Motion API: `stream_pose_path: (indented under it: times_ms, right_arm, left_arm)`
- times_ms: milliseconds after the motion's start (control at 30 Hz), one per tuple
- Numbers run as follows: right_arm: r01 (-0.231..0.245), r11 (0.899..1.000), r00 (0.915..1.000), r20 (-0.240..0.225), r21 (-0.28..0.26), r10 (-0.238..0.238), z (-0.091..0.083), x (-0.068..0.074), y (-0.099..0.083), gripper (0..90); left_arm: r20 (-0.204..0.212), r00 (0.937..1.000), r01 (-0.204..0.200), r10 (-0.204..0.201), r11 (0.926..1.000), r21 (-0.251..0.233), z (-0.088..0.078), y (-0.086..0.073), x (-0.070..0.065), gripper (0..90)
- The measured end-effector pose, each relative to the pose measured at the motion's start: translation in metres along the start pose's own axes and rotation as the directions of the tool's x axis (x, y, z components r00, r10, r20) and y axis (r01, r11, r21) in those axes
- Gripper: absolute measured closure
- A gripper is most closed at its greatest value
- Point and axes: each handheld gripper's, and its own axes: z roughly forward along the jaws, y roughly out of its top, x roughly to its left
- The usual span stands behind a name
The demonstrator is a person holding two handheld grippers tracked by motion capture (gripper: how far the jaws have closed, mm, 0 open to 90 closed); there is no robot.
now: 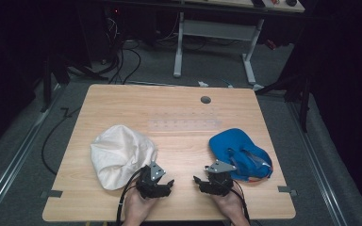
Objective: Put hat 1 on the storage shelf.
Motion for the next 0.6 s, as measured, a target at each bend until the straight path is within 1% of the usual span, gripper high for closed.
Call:
stream_pose_path:
  times_ms: [600]
  right_arm:
    - [-0.003, 1.000, 1.0000, 0.004, 0.003, 0.003, 0.0001, -0.0005, 0.0002, 35.5]
  left_arm:
    - [-0.005, 1.0000, 0.007, -0.007, 1.0000, -0.004, 0.0003, 0.0002, -0.0002, 28.5]
